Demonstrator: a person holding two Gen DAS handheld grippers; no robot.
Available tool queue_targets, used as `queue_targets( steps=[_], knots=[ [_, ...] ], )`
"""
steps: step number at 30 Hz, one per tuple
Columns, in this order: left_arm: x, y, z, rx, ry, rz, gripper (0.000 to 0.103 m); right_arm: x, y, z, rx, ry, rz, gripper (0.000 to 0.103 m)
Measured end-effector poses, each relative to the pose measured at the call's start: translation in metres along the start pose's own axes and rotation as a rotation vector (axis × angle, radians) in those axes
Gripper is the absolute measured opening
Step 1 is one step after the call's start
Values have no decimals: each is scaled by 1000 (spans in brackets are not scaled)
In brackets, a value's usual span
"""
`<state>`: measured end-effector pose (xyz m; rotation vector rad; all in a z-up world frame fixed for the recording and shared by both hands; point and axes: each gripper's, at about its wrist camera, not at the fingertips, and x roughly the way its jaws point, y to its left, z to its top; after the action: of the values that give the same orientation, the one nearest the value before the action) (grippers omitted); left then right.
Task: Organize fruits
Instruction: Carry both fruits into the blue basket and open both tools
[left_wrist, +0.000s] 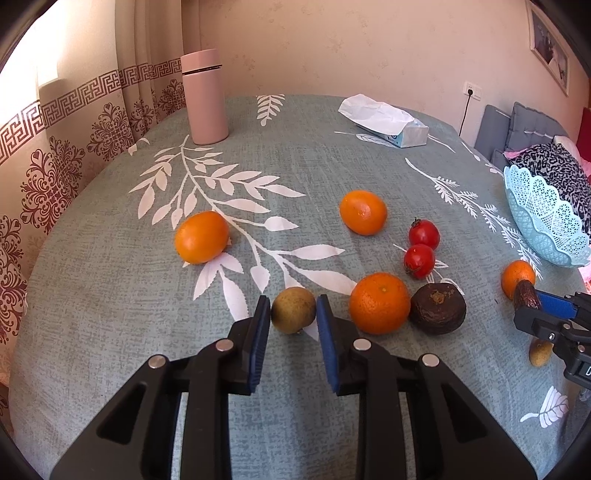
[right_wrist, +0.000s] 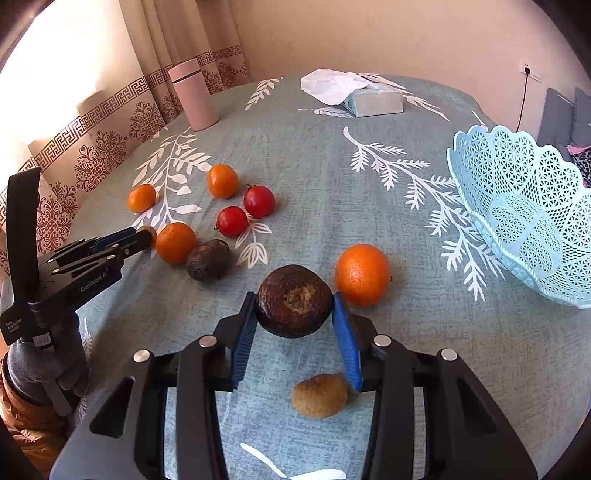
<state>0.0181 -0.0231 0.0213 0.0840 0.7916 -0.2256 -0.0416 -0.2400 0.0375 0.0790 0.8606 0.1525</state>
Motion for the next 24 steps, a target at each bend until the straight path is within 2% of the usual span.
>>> queue_targets(
  steps=[2,4,10,11,12,14,16,17,18,24],
  knots=[
    [-4,1,0,-8,-17,0,25,-4,-1,2,1,-14,0,42],
    [-7,3,0,-13,-22,1,18,-9,-3,3,4,-29,-3,42],
    [-6,6,0,-24,7,-19,19,-16,-14,5,34,-45,-9,42],
    [-5,7,0,-33,18,-30,26,-15,-15,5,37,-43,-8,42],
    [-3,8,0,-38,33,-44,44,-15,-15,4,37,-40,-8,42],
    [-1,7,0,-38,47,-47,62,-13,-14,2,36,-33,-3,42],
    [2,4,-1,-21,63,-53,62,-11,-13,2,34,-30,1,42],
    [4,1,-1,-8,74,-54,48,-12,-13,2,34,-31,4,42],
    [7,-1,-2,3,89,-59,25,-13,-13,3,35,-35,7,42],
    [-9,4,2,-36,30,-73,25,-39,-27,12,58,-113,-17,42]
  ],
)
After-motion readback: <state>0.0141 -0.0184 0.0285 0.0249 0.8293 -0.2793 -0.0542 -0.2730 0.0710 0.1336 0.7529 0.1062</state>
